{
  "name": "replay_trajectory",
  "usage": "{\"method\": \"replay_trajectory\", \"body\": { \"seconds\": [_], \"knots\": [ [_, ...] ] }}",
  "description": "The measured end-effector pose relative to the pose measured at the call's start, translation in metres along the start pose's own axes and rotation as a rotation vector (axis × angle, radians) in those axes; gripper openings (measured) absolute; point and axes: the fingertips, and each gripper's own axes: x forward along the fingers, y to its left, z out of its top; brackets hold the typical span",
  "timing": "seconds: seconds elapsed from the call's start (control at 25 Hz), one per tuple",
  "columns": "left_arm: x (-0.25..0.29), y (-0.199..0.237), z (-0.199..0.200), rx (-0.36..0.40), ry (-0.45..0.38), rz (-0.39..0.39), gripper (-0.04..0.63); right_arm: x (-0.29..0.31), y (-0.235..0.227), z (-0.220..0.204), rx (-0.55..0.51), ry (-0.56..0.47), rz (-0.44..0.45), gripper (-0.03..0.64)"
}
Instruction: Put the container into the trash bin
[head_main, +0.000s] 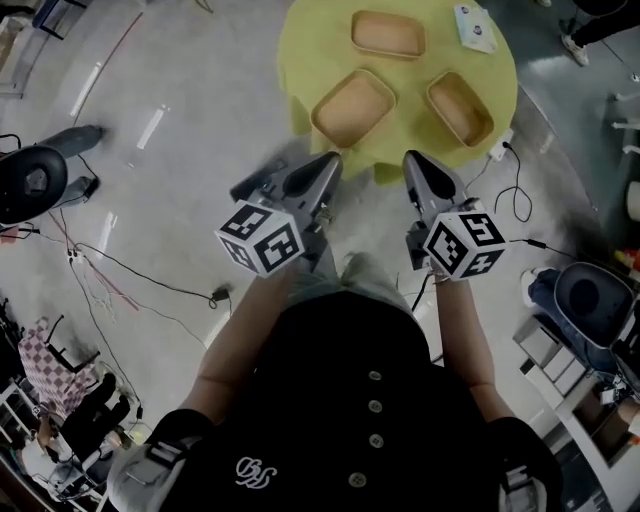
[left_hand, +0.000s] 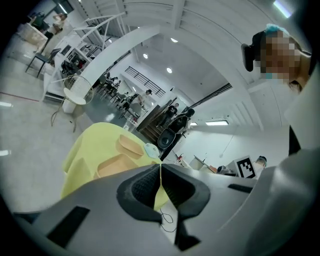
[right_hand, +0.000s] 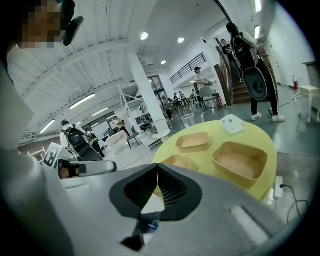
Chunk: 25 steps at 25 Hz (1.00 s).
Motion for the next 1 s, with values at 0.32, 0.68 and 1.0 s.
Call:
{"method": "replay_trajectory", "body": {
  "seconds": [0.32,0.68,1.0],
  "knots": [
    [0.009,0.052,0.000,-0.126,0.015,0.050,0.015,0.051,-0.023,0.007,-0.001,0.072,-0.048,0.006],
    [0.016,0.096,-0.035,-0.248,0.092,0.123,0.017,0.095,-0.059,-0.004,0.034,0.136,-0.104,0.067],
    [0.031,0.107,-0.047,-0.313,0.129,0.114,0.100,0.119,-0.080,-0.015,0.046,0.180,-0.136,0.101]
  ]
}}
